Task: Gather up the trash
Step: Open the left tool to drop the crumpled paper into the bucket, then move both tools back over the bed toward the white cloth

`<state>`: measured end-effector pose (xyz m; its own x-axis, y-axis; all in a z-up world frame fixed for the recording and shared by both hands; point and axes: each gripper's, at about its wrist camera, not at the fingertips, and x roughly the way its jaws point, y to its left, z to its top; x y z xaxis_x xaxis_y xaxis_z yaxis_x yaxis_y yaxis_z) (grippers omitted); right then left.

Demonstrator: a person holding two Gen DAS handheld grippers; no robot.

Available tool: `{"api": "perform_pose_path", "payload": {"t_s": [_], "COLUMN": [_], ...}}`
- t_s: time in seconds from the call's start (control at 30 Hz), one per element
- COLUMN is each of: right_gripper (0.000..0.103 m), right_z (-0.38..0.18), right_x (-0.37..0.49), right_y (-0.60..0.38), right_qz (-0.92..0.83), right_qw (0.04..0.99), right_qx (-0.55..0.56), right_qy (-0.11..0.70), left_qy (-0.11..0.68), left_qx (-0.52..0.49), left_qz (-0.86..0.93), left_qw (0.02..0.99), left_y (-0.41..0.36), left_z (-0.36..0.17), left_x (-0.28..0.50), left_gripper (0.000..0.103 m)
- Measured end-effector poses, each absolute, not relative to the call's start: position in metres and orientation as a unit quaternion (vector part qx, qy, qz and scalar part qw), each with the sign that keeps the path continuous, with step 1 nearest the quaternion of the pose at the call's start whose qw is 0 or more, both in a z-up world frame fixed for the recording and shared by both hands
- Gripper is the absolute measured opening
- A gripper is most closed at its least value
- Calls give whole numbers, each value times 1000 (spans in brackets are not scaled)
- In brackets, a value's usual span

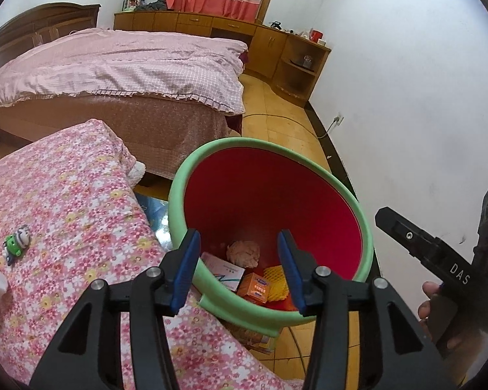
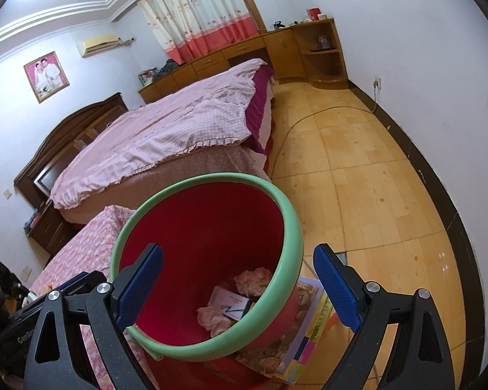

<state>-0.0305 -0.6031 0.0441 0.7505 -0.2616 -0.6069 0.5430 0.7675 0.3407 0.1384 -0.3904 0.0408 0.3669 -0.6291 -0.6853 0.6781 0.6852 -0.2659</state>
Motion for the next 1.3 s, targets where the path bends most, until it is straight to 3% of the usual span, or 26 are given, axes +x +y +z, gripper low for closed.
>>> {"api": "perform_pose_path", "payload": {"t_s": [0.93,1.3], "right_gripper": [94,94], "right_z": [60,54], "right_x": [-18,-3], "right_y": [-518,-492], "right_qz": [-156,-146], "right_qw": [915,913], "right_qx": [241,228], "right_qy": [285,306], "left_qy": [388,383], "left_qx": [-28,-4], "left_qz": [-249,-169], "left_qw": [887,908], "left_y": [-224,-161], "left_z": [59,45], "left_x": [157,176], "left_gripper": [50,52]}}
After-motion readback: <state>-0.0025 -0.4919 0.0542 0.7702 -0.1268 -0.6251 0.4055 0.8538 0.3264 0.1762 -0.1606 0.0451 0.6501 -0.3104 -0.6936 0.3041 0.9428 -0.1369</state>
